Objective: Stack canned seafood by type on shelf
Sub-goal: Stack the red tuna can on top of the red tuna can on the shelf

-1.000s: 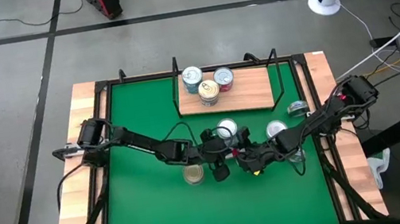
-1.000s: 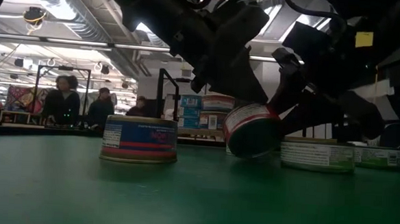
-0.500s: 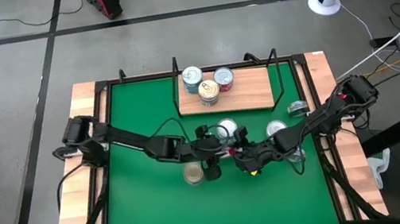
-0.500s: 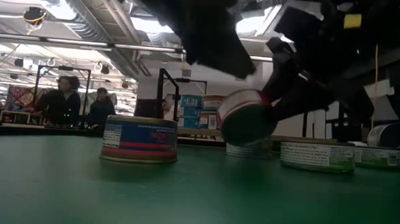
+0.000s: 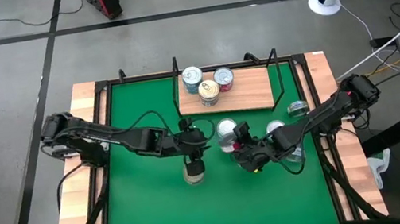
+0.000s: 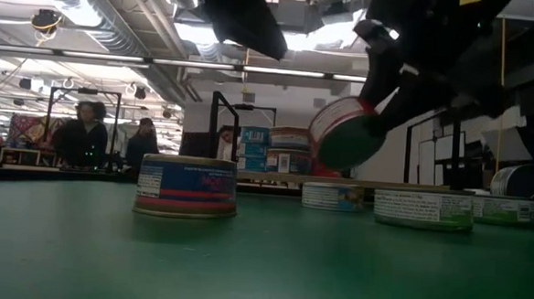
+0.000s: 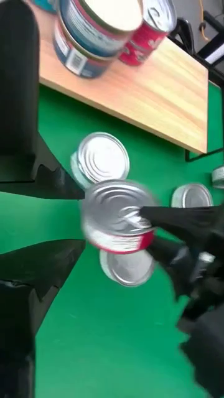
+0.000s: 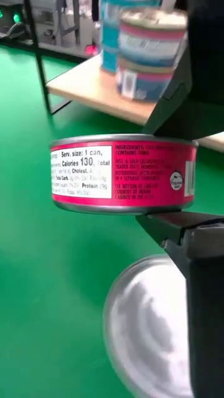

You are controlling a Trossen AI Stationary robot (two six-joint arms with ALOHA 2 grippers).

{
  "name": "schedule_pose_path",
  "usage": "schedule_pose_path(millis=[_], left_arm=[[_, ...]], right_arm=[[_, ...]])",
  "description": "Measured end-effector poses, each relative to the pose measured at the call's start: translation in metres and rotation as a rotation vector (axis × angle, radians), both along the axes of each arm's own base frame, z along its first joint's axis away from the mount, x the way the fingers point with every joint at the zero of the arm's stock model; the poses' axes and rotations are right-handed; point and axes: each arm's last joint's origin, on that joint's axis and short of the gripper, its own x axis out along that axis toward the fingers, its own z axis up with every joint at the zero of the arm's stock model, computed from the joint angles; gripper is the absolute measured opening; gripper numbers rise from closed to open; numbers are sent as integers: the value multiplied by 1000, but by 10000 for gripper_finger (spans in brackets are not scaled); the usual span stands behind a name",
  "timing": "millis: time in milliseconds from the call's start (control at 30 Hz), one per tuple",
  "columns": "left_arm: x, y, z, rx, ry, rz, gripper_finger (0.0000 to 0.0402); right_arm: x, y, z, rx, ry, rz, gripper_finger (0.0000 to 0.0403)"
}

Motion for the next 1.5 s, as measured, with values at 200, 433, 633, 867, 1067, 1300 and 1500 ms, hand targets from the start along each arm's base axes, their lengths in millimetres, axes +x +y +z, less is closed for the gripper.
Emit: schedule_pose_path(millis=[200, 433, 633, 867, 1067, 1300, 1500], left_arm=[[-8, 3, 6, 16, 18, 16, 98], [-8, 4, 5, 27, 27, 17, 92], [-8, 4, 5, 28, 25, 21, 93], [-8, 4, 5, 28, 26, 21, 86], [-8, 4, 5, 26, 26, 23, 86], [-8, 4, 5, 25, 27, 24, 86], [-8, 4, 5, 24, 29, 25, 86]], right_arm=[[-20, -10, 27, -83, -16, -48, 138], [-38, -29, 52, -183, -103, -168, 139], [-35, -59, 56, -254, -89, -273, 141], [-22, -105, 62, -295, -115, -376, 139], [-9, -144, 65, -205, -165, -363, 141], [3, -188, 59, -190, -201, -354, 142], [5, -213, 44, -197, -147, -401, 142]])
